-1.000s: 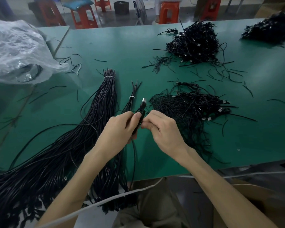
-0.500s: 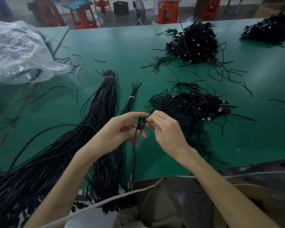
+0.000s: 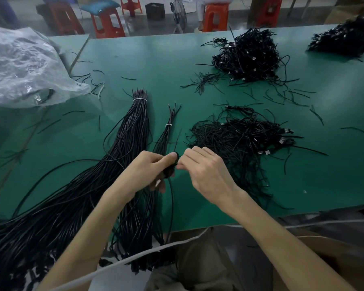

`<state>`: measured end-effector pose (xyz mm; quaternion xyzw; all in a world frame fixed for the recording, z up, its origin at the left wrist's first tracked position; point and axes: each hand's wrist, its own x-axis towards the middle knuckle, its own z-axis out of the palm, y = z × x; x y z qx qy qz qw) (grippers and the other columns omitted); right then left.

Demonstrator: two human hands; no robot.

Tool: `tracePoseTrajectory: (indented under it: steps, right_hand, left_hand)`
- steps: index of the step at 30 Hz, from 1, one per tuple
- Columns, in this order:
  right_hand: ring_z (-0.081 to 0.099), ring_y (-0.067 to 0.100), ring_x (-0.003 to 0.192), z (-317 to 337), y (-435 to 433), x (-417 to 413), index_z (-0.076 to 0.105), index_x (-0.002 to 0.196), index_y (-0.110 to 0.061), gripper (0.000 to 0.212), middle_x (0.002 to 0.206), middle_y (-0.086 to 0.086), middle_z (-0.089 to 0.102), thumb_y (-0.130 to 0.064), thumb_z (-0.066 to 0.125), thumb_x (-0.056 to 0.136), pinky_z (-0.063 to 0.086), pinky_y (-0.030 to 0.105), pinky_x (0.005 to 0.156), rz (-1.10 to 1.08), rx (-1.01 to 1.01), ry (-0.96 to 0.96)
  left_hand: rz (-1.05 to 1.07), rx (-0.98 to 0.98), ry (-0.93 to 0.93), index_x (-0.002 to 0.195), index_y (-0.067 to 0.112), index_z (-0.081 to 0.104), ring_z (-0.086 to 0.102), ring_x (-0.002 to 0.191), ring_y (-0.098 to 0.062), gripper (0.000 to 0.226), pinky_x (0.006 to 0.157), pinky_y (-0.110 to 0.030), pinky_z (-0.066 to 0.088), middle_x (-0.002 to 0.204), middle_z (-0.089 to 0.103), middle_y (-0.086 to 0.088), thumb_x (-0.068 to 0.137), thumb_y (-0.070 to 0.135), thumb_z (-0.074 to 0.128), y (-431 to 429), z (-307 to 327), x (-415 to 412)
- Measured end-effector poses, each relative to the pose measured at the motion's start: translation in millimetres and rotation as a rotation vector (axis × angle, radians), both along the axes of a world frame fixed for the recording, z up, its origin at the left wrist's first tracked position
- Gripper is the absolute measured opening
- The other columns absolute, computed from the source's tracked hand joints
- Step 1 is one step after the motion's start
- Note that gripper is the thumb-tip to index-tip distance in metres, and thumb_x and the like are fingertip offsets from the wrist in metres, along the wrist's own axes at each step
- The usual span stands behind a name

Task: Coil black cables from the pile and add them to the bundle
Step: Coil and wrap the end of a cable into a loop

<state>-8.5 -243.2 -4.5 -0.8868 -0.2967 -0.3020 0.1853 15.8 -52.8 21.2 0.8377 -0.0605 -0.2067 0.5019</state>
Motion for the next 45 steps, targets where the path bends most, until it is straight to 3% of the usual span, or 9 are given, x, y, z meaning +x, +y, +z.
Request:
tracePoseTrajectory:
  steps: [8,11,15,19,22,25,31,40,45]
  right_hand:
    - [0.059,0.026,0.076,-2,-6,-2,0.064,0.083,-0.005,0.013,0.081,0.005,0.062,-0.005,0.067,0.095,0.054,0.044,0.068,-0.037,0.101,0.123]
    - [0.058,0.027,0.074,-2,-8,0,0.064,0.083,-0.004,0.015,0.081,0.006,0.062,-0.008,0.065,0.098,0.053,0.045,0.068,-0.044,0.124,0.121]
    - [0.055,0.025,0.072,-1,-6,-2,0.063,0.082,-0.006,0.022,0.079,0.005,0.06,-0.013,0.056,0.1,0.051,0.043,0.067,-0.046,0.123,0.115]
    - [0.053,0.023,0.073,3,-3,-1,0.063,0.081,-0.007,0.024,0.079,0.003,0.058,-0.014,0.057,0.103,0.045,0.036,0.069,-0.034,0.067,0.026]
    - [0.051,0.026,0.073,5,-4,2,0.061,0.082,-0.007,0.017,0.08,0.006,0.057,-0.002,0.064,0.098,0.042,0.037,0.068,-0.037,-0.041,-0.096]
    - [0.051,0.026,0.071,4,-6,3,0.061,0.081,-0.008,0.017,0.08,0.005,0.057,0.002,0.068,0.094,0.042,0.037,0.067,-0.024,-0.065,-0.118]
    - [0.059,0.005,0.073,18,-26,7,0.067,0.085,-0.007,0.012,0.083,-0.004,0.063,-0.003,0.065,0.096,0.05,0.022,0.071,-0.125,0.426,0.326]
    - [0.063,0.005,0.062,42,-153,70,0.074,0.102,-0.009,0.026,0.082,-0.004,0.07,-0.03,0.058,0.104,0.044,0.009,0.057,-0.652,0.582,0.564]
    - [0.068,0.013,0.07,20,-176,75,0.068,0.099,-0.008,0.032,0.094,0.007,0.073,-0.038,0.057,0.104,0.055,0.036,0.074,-0.749,0.532,0.74]
  left_hand:
    - [-0.154,-0.254,-0.218,0.142,0.016,0.052,0.072,0.069,-0.033,0.041,0.066,-0.039,0.057,0.082,0.07,-0.011,0.105,-0.002,0.049,4,1,-7]
    - [-0.231,-0.162,-0.253,0.138,0.018,0.06,0.075,0.076,-0.028,0.051,0.074,-0.04,0.056,0.092,0.071,-0.004,0.098,-0.012,0.056,6,1,-7]
    - [-0.158,0.048,-0.3,0.098,0.023,0.071,0.06,0.055,-0.009,0.007,0.062,-0.024,0.052,0.067,0.067,0.008,0.1,0.019,0.065,3,-3,-4]
    - [-0.097,0.169,-0.502,0.069,0.012,0.053,0.04,0.051,-0.011,0.048,0.051,-0.029,0.034,0.057,0.049,0.005,0.107,0.041,0.046,-6,0,-3]
    - [-0.061,0.212,-0.325,0.058,0.015,0.04,0.03,0.044,-0.011,0.053,0.043,-0.024,0.025,0.045,0.037,0.009,0.106,0.036,0.049,-12,7,5]
    - [-0.03,0.019,0.116,0.06,0.012,0.053,0.036,0.041,-0.016,0.049,0.04,-0.02,0.03,0.048,0.044,0.002,0.105,0.033,0.05,-14,16,12]
    - [-0.028,-0.135,0.023,0.094,0.007,0.073,0.067,0.054,-0.022,0.046,0.048,-0.025,0.048,0.079,0.077,-0.009,0.11,0.039,0.044,-8,5,10]
    - [0.01,0.734,-0.193,0.106,0.013,0.049,0.059,0.081,-0.024,0.038,0.072,-0.041,0.052,0.105,0.054,-0.003,0.104,0.051,0.048,-3,-43,10]
    - [-0.059,0.914,-0.251,0.1,0.012,0.04,0.051,0.074,-0.024,0.045,0.063,-0.035,0.041,0.098,0.044,-0.003,0.103,0.056,0.047,-20,-52,5]
